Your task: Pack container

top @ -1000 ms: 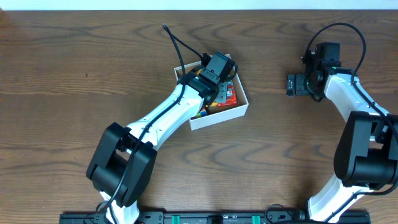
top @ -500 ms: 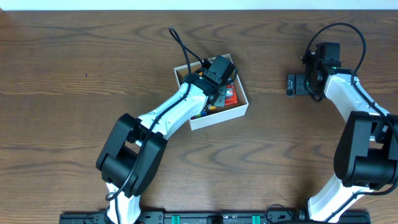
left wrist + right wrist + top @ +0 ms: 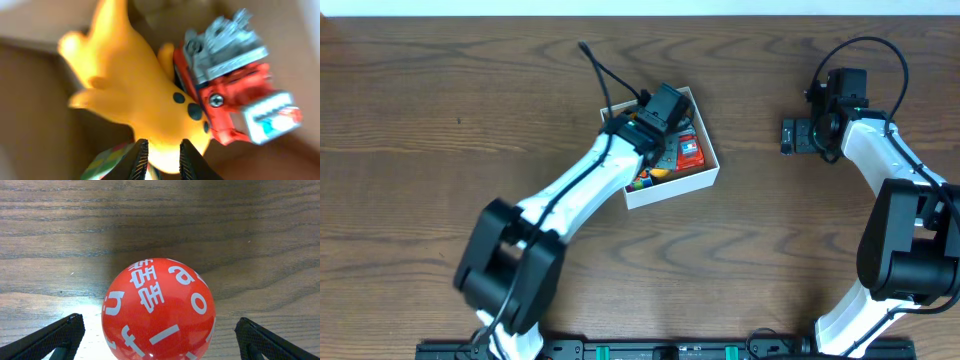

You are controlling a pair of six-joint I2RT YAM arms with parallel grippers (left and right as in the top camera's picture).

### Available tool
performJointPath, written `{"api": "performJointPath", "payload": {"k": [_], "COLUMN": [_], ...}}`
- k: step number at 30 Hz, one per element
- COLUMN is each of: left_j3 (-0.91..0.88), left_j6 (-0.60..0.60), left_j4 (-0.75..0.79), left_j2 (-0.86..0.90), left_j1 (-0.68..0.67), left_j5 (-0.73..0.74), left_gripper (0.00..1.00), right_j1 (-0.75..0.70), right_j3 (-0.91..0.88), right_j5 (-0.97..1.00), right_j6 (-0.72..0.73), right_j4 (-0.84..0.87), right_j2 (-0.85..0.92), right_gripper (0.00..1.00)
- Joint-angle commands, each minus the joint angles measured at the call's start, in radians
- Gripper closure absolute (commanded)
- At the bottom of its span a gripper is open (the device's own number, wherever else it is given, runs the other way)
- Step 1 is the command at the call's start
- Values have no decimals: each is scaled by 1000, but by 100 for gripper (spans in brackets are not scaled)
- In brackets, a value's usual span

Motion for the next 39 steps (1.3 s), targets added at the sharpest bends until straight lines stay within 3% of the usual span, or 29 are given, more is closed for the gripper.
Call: {"api": "performJointPath", "payload": {"k": [1, 7, 8, 10, 14, 20, 31, 39], "left_j3": [-7, -7, -7, -7, -7, -8, -35, -142], "left_j6": [12, 20, 20, 19, -19, -18, -6, -4], "left_j4": [-2, -60, -82, -152, -264, -325, -322, -262], "left_j2": [-84, -141, -149, -165, -184, -185, -135, -121], "left_j1": [8, 14, 19, 41, 102, 207, 307, 318], "left_j5": [-20, -177, -196, -209, -204, -127, 45, 79], "left_gripper": [68, 48, 43, 21, 8, 0, 2, 2], "right_j1": [-1, -1, -1, -1, -1, -1, -1, -1], "right_j3": [-2, -2, -2, -2, -2, -2, -2, -2], "right_j5": [3, 3, 3, 3, 3, 3, 3, 3], "right_j6": [-2, -2, -2, -2, -2, -2, -2, -2], "right_j4": [-1, -1, -1, -1, -1, -1, -1, -1], "right_j2": [-18, -18, -18, -18, -18, -18, -18, -18], "right_gripper": [1, 1, 1, 1, 1, 1, 1, 1]}}
